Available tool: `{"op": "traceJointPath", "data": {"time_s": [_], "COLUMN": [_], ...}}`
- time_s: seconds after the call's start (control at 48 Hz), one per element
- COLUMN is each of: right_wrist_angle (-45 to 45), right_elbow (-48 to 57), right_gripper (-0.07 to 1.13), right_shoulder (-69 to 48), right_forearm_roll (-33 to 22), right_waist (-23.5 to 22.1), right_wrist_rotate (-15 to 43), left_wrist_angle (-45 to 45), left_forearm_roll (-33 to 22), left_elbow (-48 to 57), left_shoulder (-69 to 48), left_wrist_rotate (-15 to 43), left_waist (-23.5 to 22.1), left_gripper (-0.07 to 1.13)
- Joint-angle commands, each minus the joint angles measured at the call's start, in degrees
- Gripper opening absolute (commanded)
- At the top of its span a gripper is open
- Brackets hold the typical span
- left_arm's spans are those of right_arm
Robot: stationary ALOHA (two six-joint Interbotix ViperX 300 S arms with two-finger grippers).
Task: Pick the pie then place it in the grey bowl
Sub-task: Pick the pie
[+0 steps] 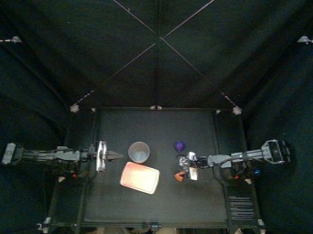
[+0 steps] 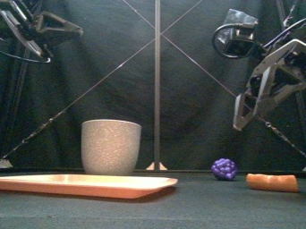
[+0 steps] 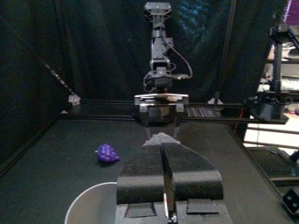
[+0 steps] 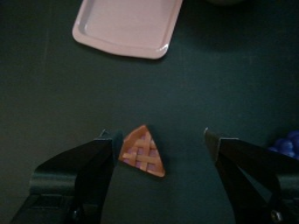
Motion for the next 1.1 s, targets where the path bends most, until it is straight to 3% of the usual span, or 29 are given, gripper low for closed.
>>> {"op": "traceJointPath", "data": {"time_s": [0.021, 0.333, 0.854, 0.958, 1.104], "right_wrist_angle": [3.52, 13.71, 13.27, 13.27, 13.27], "right_elbow": [-3.08, -8.17, -10.28, -11.34, -11.69], "right_gripper": [1.06, 1.06, 1.05, 1.01, 0.85], "right_shoulder": [3.6, 13.45, 20.65, 21.09, 21.8], "right_forearm_roll": [-0.97, -7.47, -11.78, -11.87, -11.78], "right_waist": [1.76, 7.21, 6.86, 6.86, 6.33], "right_wrist_rotate": [-0.7, -1.05, -0.97, -0.97, -0.97], "left_wrist_angle": [-0.62, -0.62, -0.7, -0.7, -0.7], "left_forearm_roll": [0.09, 0.18, 0.0, 0.0, -0.09], "left_elbow": [-0.88, -0.53, 0.0, 0.0, 0.09], "left_shoulder": [0.26, 0.26, 0.26, 0.26, 0.26], "left_wrist_rotate": [0.09, 0.09, 0.0, 0.0, 0.0], "left_waist": [0.79, 2.64, 2.81, 2.9, 2.9], "left_gripper": [-0.02, -0.02, -0.02, -0.02, -0.02]}}
